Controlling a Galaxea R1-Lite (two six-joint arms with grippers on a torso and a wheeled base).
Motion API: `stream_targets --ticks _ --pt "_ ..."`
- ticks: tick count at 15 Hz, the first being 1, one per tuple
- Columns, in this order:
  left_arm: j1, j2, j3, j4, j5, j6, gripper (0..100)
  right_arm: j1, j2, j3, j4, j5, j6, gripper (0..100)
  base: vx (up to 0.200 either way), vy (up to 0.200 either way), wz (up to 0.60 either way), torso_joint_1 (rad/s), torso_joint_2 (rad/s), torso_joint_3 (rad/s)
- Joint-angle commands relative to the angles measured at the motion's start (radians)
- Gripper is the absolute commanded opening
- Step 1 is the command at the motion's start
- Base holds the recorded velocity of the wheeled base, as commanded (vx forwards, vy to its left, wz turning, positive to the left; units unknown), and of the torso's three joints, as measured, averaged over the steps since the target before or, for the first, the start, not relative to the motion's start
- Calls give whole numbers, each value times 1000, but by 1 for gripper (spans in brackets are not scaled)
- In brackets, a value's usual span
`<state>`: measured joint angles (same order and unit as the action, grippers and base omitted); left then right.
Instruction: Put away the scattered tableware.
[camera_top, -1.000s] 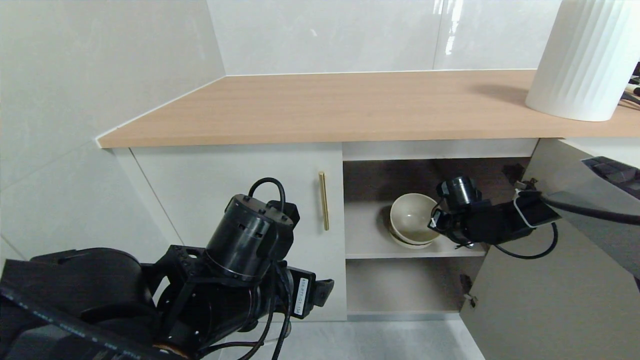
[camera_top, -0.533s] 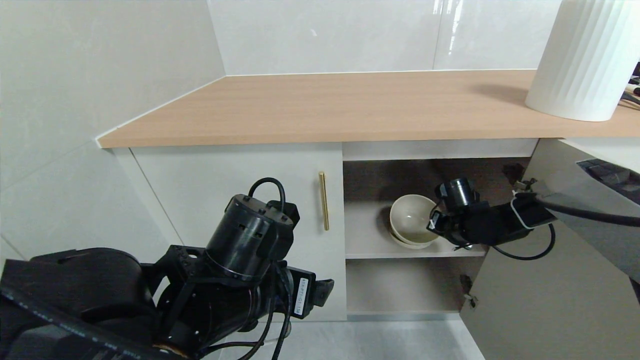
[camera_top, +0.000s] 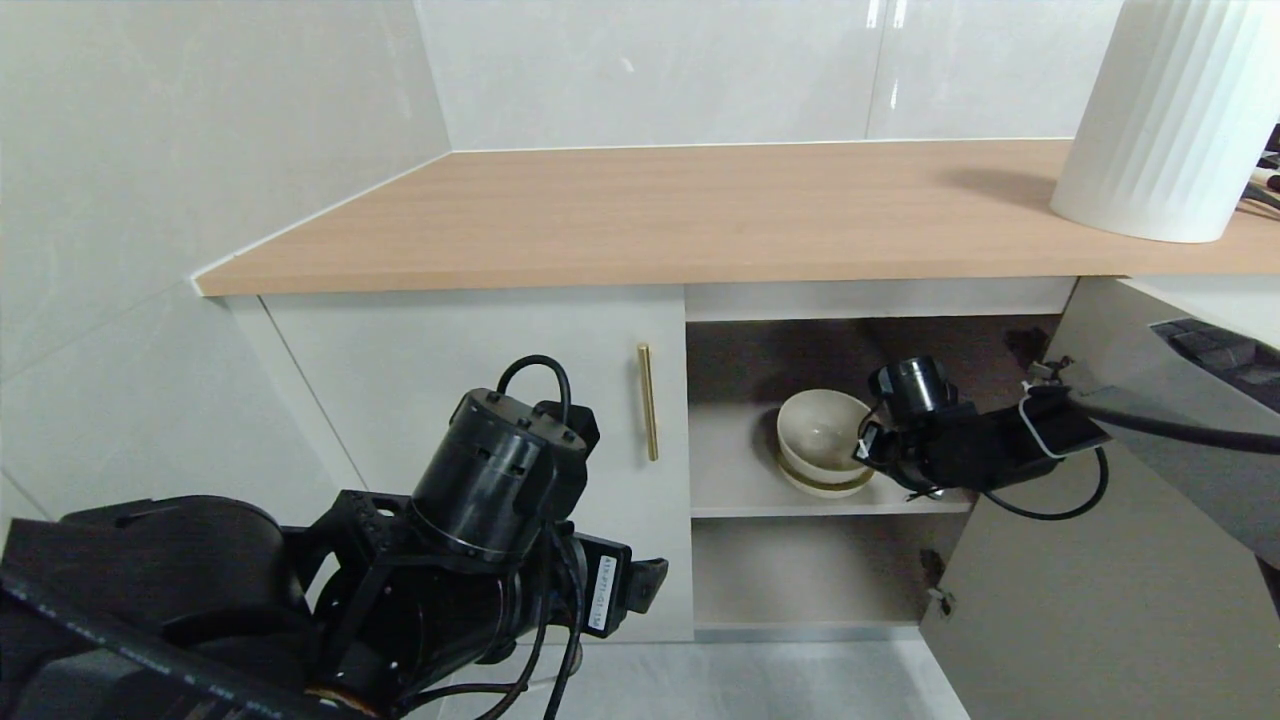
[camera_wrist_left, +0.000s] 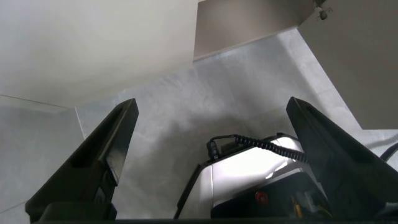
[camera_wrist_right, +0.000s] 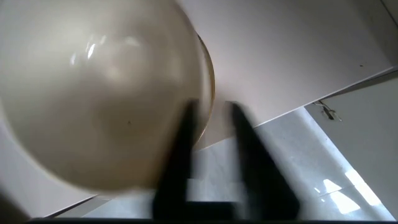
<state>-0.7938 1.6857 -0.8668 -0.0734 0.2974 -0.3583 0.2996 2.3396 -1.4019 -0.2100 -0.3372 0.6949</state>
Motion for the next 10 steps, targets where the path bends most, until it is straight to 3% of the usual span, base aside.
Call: stream_targets --ticks 1,7,10 --pt "1 0 0 0 0 -1 100 1 0 1 0 0 0 100 0 0 0 0 0 0" --pt "2 -11 0 0 3 -2 100 15 -40 20 9 6 0 100 0 0 0 0 0 0" --pt "48 -101 17 0 12 -37 100 56 -213 147 78 69 -5 100 0 0 0 0 0 0"
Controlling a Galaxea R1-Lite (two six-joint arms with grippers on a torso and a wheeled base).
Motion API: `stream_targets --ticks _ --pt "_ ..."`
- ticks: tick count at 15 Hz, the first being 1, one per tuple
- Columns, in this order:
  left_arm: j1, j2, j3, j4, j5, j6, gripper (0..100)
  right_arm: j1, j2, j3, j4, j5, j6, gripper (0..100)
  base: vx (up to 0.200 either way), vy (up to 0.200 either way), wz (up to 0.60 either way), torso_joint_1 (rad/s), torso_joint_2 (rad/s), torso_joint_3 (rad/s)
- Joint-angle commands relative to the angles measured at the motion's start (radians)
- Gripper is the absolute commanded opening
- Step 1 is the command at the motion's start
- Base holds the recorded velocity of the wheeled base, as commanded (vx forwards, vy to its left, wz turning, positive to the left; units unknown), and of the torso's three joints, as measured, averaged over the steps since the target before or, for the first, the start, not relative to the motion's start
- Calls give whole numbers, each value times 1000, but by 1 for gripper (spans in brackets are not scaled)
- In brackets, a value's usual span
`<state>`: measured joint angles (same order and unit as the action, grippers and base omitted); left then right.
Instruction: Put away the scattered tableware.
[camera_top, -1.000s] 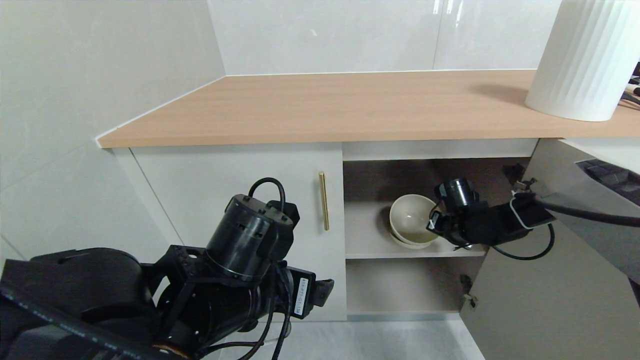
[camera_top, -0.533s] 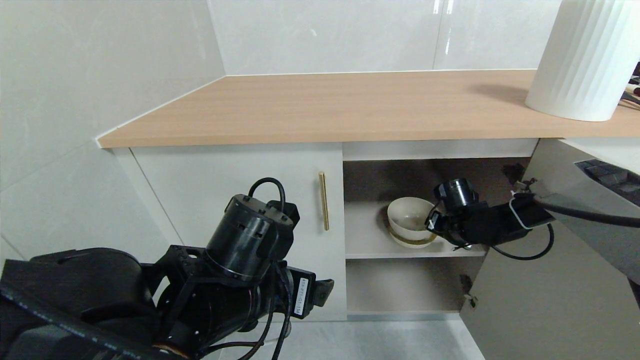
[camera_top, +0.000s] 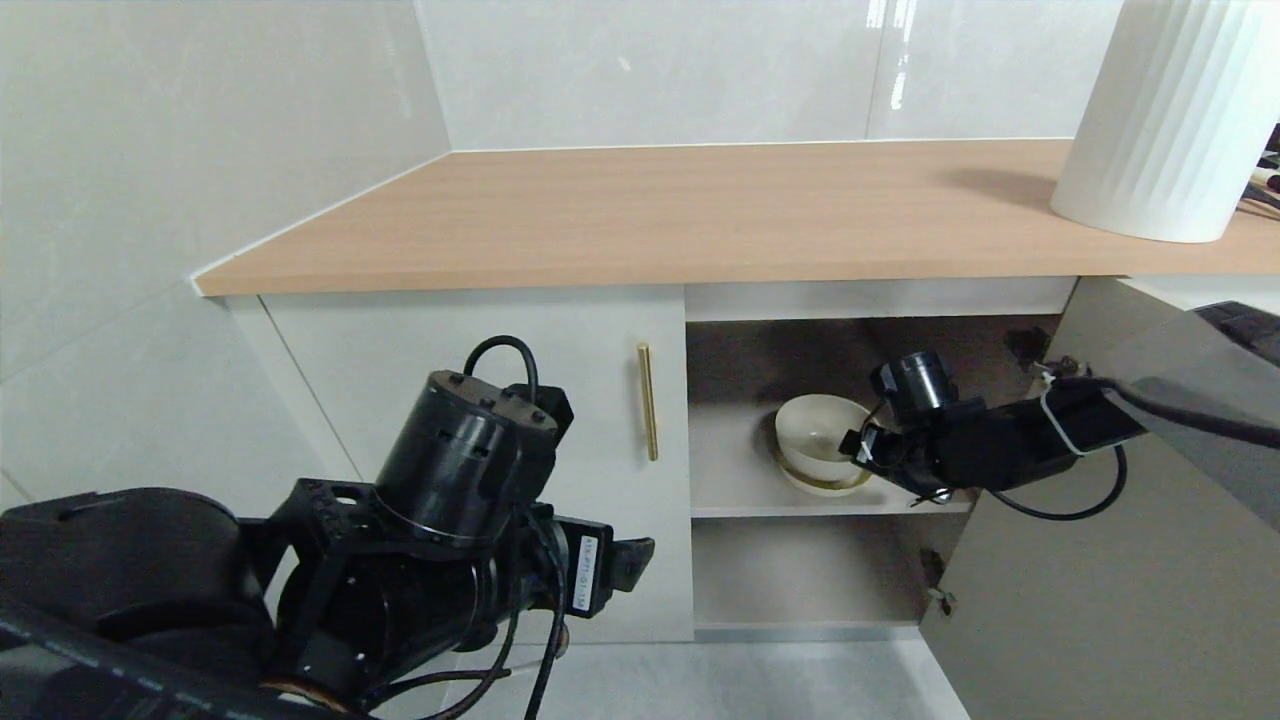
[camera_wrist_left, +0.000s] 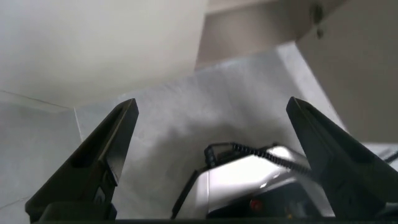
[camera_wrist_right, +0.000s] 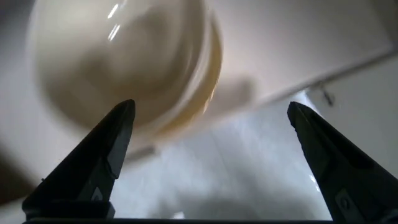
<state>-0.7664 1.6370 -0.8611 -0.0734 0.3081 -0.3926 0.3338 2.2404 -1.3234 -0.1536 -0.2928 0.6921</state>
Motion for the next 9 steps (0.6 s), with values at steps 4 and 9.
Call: stream_targets --ticks 4,9 --pt "79 -180 123 1 2 21 100 85 -446 299 103 53 -97 100 0 0 0 0 0 0" --pt "188 -244 218 0 -27 70 100 168 -768 455 289 84 -180 100 0 0 0 0 0 0"
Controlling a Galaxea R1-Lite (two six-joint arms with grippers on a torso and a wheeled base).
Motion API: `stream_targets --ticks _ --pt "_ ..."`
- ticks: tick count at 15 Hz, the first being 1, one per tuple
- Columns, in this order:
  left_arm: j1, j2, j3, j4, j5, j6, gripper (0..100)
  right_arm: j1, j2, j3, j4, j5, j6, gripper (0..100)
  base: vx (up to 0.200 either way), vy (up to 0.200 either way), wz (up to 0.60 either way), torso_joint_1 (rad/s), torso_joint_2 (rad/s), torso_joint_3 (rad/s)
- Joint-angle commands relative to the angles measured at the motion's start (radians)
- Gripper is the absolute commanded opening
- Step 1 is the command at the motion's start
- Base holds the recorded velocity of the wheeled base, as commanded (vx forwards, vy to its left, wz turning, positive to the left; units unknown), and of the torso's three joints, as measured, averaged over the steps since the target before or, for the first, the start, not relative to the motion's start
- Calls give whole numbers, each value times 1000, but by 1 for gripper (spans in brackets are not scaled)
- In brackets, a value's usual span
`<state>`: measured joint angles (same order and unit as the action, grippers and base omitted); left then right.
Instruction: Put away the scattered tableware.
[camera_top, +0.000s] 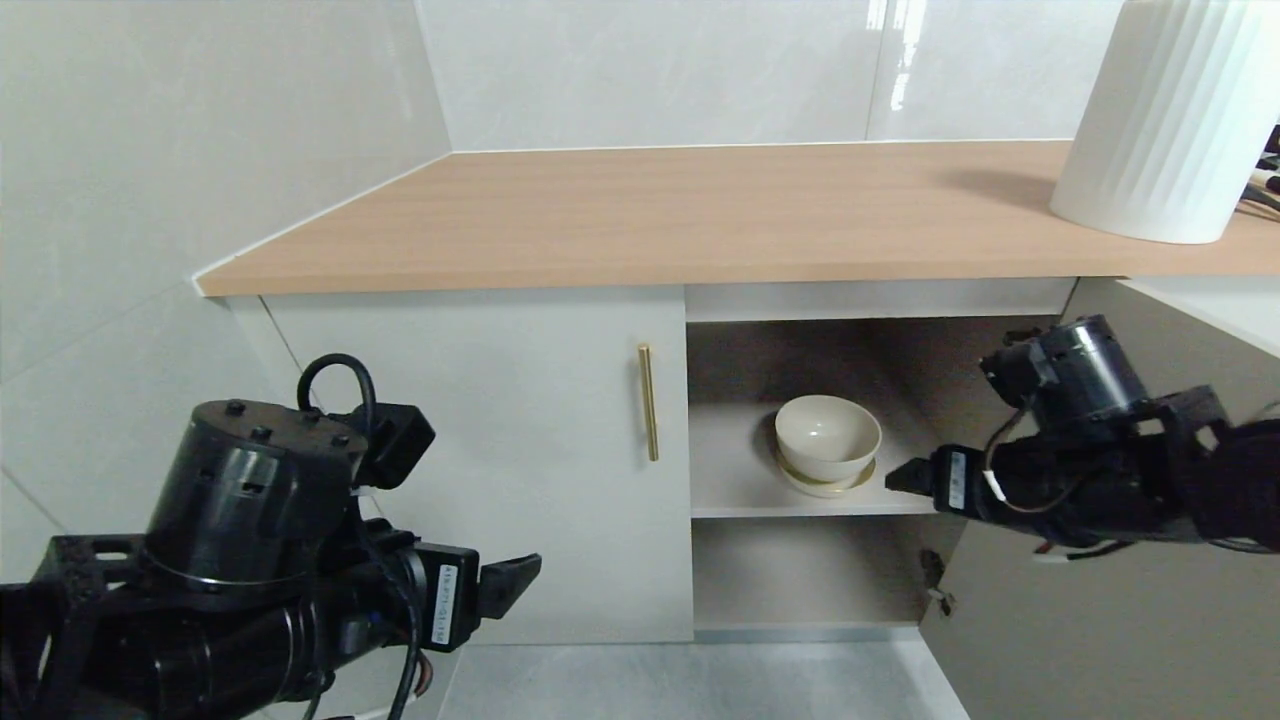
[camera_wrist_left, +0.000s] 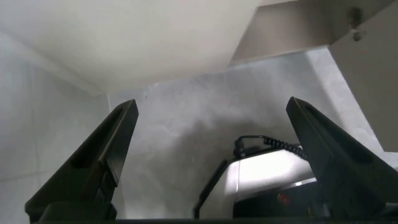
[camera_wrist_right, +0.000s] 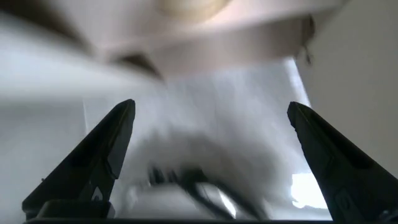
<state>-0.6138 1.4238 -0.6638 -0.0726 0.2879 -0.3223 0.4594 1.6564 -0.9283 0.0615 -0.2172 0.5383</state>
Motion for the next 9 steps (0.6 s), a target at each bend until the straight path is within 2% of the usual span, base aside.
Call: stream_targets --ticks 1,6,9 --pt "49 -42 27 -1 -29 -1 100 47 -201 57 129 29 -23 100 0 0 0 0 0 0" --pt "51 -94 53 -1 -32 2 100 79 -199 62 152 56 -24 100 0 0 0 0 0 0" --pt "46 -94 52 -1 -30 2 100 81 -201 62 153 55 -26 100 -200 0 0 4 4 5"
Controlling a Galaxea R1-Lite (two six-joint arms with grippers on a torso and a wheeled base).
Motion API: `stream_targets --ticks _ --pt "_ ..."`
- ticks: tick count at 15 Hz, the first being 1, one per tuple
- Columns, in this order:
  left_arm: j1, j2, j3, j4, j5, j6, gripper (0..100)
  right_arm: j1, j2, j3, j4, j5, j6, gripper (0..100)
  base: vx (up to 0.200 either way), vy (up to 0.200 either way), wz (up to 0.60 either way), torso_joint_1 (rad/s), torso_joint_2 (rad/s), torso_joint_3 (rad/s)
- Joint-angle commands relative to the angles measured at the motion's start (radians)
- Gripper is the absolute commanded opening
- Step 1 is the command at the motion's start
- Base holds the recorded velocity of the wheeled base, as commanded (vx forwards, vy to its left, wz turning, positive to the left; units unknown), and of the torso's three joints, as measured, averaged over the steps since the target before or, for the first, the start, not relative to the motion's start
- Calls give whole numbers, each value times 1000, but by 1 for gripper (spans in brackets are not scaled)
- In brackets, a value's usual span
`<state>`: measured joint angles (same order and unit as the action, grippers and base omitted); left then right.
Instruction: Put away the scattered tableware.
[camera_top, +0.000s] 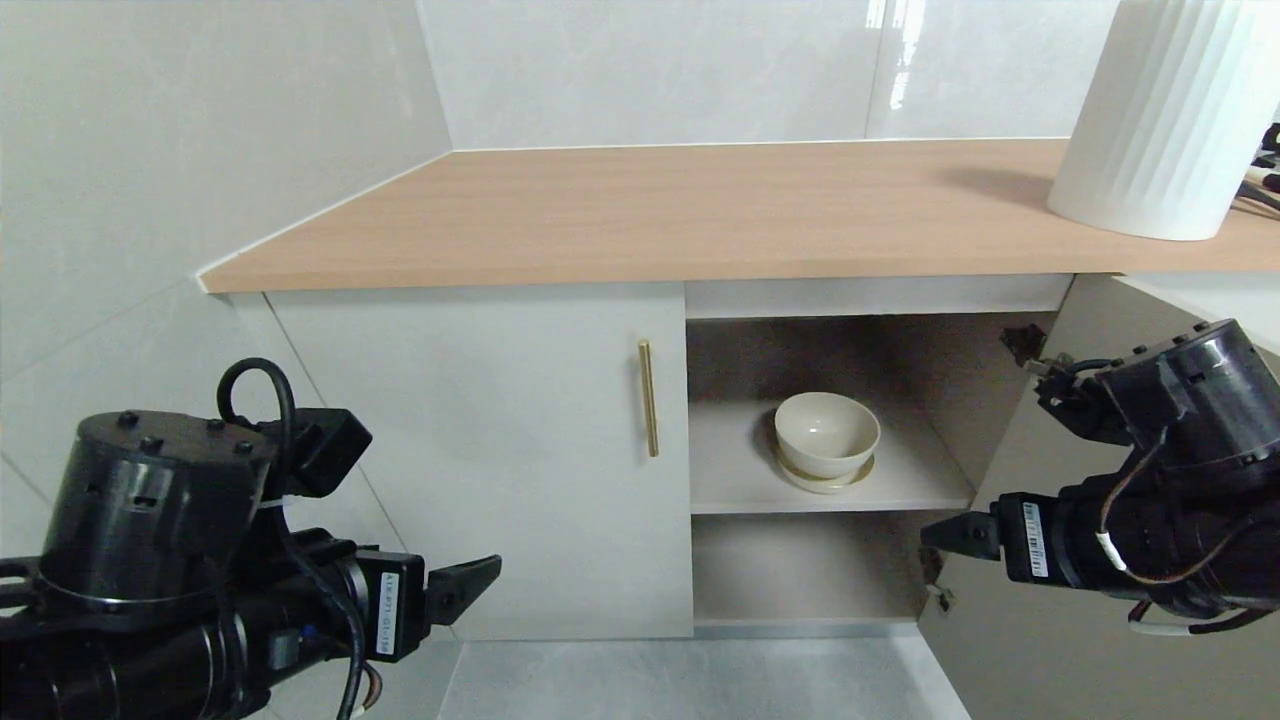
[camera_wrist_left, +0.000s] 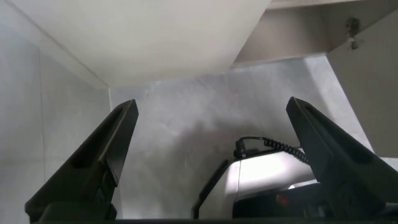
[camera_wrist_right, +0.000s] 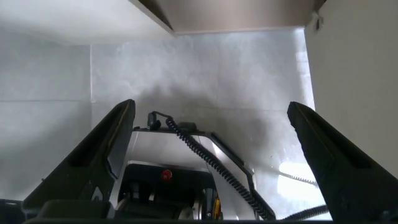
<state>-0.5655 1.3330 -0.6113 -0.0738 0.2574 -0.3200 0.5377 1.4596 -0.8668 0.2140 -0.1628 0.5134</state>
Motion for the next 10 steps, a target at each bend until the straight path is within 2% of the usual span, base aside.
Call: stream_targets --ticks 1,10 --pt "-2 -3 1 0 2 -1 100 2 -4 2 1 0 -1 100 -200 0 0 7 -2 2" --pt "-2 -1 2 0 0 -1 100 4 -7 0 21 -1 -1 100 -200 0 0 2 3 5"
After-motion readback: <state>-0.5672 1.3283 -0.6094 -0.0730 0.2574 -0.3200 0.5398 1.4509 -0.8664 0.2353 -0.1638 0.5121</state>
